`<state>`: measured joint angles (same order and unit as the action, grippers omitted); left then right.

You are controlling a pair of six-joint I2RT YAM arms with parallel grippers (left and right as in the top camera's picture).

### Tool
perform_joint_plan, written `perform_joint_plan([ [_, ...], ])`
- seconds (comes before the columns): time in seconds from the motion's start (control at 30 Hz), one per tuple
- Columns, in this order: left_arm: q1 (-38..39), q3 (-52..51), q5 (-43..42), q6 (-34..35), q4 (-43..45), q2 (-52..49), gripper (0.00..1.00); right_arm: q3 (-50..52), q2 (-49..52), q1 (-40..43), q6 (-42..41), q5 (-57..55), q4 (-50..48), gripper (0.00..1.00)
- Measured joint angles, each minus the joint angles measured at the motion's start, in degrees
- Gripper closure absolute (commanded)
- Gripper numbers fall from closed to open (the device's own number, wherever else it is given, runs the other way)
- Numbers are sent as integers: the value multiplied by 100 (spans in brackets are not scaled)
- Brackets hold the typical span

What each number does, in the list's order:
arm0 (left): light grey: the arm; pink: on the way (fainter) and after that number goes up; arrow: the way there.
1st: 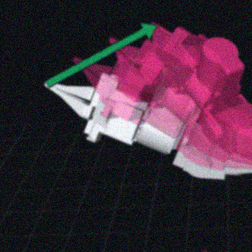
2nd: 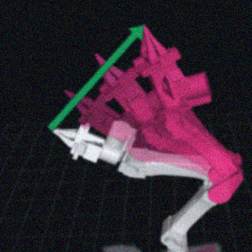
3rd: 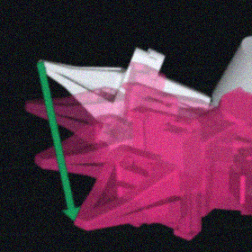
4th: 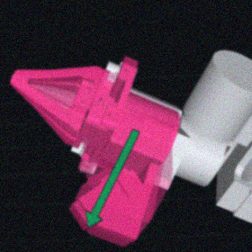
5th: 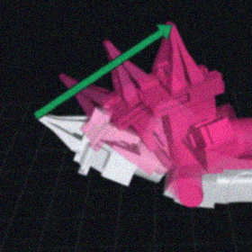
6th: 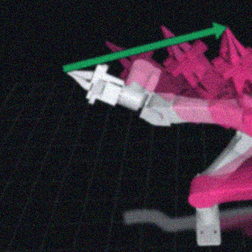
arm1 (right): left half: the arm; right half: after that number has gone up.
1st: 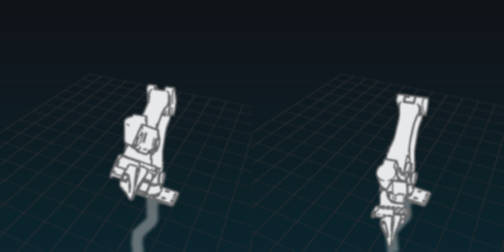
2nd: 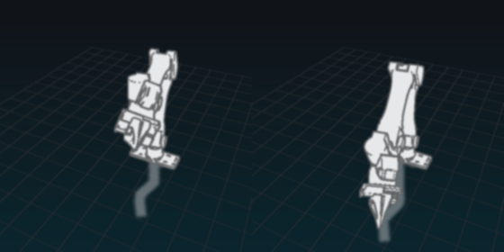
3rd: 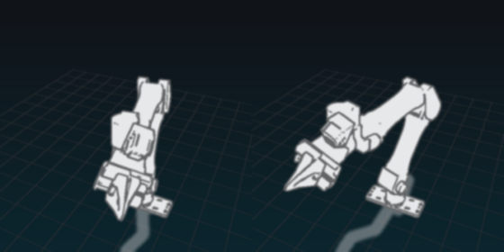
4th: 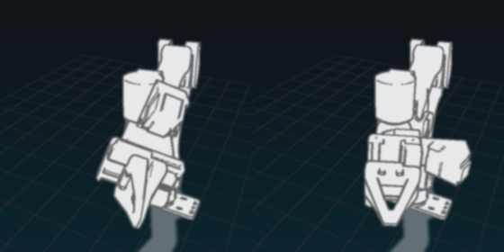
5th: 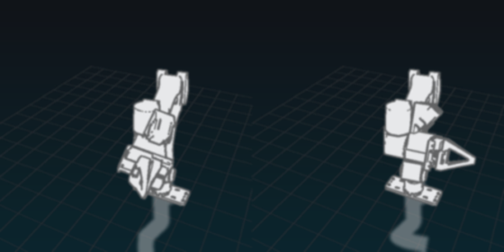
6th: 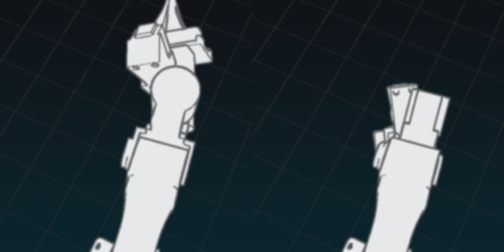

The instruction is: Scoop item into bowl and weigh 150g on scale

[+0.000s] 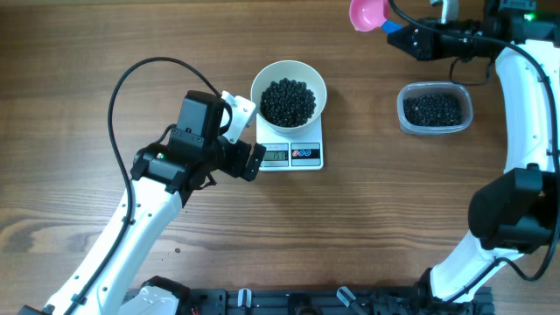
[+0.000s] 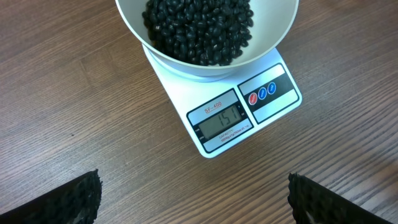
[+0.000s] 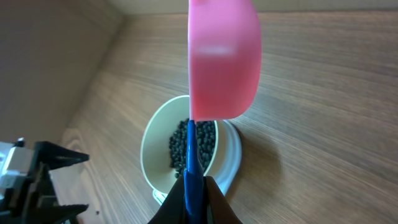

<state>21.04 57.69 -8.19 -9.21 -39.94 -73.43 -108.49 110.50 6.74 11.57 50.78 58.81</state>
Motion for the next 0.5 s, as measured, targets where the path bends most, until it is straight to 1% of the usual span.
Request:
perform_joint_plan([
  [0.13, 0, 0, 0, 0, 0, 0, 0, -33, 0, -328, -35, -584, 2, 96],
  [0.3, 0, 0, 0, 0, 0, 0, 0, -162, 0, -1182, 98, -1709, -37, 96],
  [0.5, 0, 0, 0, 0, 0, 0, 0, -166, 0, -2184, 553, -3150, -28, 96],
])
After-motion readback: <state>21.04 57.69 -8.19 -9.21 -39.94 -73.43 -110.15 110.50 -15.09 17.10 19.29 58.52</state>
